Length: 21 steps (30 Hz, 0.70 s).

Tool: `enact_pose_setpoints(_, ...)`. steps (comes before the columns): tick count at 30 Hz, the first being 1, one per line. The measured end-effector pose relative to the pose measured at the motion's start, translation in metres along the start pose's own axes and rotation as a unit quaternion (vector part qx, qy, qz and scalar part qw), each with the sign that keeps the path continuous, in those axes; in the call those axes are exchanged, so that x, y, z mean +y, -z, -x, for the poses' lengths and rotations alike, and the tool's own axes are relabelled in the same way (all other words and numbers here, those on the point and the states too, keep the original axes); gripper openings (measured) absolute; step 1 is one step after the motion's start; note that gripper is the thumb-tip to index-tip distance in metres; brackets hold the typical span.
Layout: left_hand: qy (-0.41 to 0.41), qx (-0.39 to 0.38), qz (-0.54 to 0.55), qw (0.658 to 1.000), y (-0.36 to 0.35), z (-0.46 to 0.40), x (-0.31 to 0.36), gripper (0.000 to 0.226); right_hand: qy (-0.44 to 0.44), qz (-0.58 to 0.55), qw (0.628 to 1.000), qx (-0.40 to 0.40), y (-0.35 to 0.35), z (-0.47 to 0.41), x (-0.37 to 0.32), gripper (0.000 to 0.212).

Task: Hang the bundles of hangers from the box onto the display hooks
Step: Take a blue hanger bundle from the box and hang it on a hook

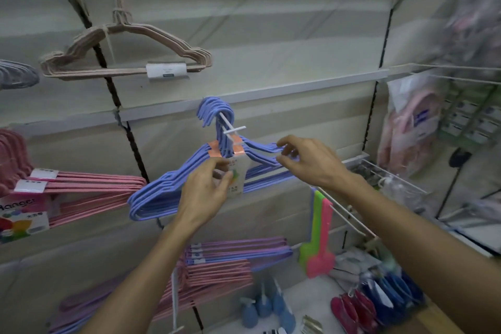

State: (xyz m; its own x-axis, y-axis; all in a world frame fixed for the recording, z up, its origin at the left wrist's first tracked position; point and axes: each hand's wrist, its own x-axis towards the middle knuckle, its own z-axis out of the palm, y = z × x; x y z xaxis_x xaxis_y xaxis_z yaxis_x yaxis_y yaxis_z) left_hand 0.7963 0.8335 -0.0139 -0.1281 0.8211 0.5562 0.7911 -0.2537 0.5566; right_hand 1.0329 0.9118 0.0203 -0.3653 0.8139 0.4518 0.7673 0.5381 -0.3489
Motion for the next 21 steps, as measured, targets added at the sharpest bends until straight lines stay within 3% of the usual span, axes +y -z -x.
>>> enact_pose_setpoints(8,-0.026,-0.063,0.179,0.981,-0.042,0.018,0.065,0.01,-0.08,0.008,0.995,0.066,0.044,0.088,0.008,0.028)
enact_pose_setpoints(11,-0.031,-0.089,0.258,0.962,-0.065,0.027,0.087,0.011,-0.121,-0.006,0.989,0.083,0.05,0.125,0.021,0.034)
enact_pose_setpoints(21,-0.026,-0.229,0.397,0.889,-0.168,0.062,0.137,0.013,-0.311,0.043,0.945,0.094,0.047,0.258,0.069,0.02)
